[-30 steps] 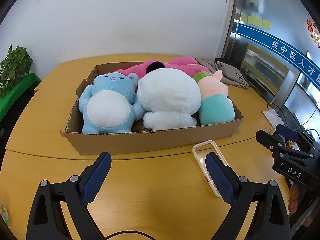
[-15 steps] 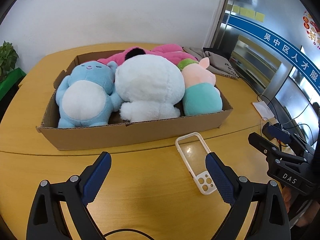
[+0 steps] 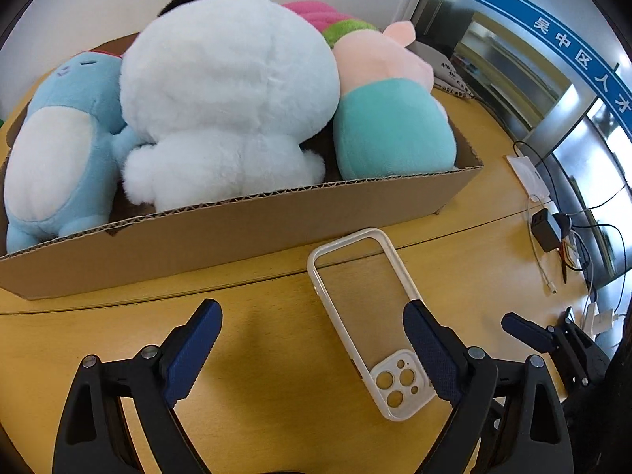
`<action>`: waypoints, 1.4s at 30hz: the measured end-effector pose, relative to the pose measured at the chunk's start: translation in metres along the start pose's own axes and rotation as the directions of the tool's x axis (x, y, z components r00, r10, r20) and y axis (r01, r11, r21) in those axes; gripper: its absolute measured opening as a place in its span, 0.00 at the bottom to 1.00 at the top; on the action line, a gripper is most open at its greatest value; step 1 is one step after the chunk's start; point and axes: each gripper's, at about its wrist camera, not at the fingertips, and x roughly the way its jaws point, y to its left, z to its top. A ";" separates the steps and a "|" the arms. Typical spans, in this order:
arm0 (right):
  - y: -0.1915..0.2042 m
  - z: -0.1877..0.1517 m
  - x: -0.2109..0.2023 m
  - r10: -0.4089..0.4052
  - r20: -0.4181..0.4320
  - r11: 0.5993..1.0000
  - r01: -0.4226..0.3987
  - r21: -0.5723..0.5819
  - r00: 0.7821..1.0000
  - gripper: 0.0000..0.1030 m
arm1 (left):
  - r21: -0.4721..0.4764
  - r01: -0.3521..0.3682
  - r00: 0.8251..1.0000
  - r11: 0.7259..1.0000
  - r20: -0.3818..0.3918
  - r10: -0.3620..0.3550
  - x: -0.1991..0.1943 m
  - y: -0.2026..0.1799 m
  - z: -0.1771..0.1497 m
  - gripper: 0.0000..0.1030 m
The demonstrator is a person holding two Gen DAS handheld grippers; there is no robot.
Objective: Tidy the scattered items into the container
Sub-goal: 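Grasp the white phone case frame with the right tool, then lift the phone case over the box and drop it onto the plush toys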
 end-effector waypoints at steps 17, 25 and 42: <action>0.004 -0.019 0.026 0.083 -0.090 0.996 -0.085 -0.020 0.992 0.05 | 0.014 0.002 0.998 1.000 -0.064 -0.001 0.030 -0.001 -0.001 0.13; 0.016 -0.006 -0.005 0.097 -0.002 0.994 -0.097 -0.055 0.995 0.04 | 0.006 0.022 0.997 1.000 0.070 -0.022 -0.033 0.011 0.003 0.13; 0.050 0.101 -0.066 0.114 0.249 0.983 -0.074 -0.165 0.962 0.04 | 0.075 0.010 0.946 0.997 0.321 -0.034 -0.150 0.035 0.105 0.12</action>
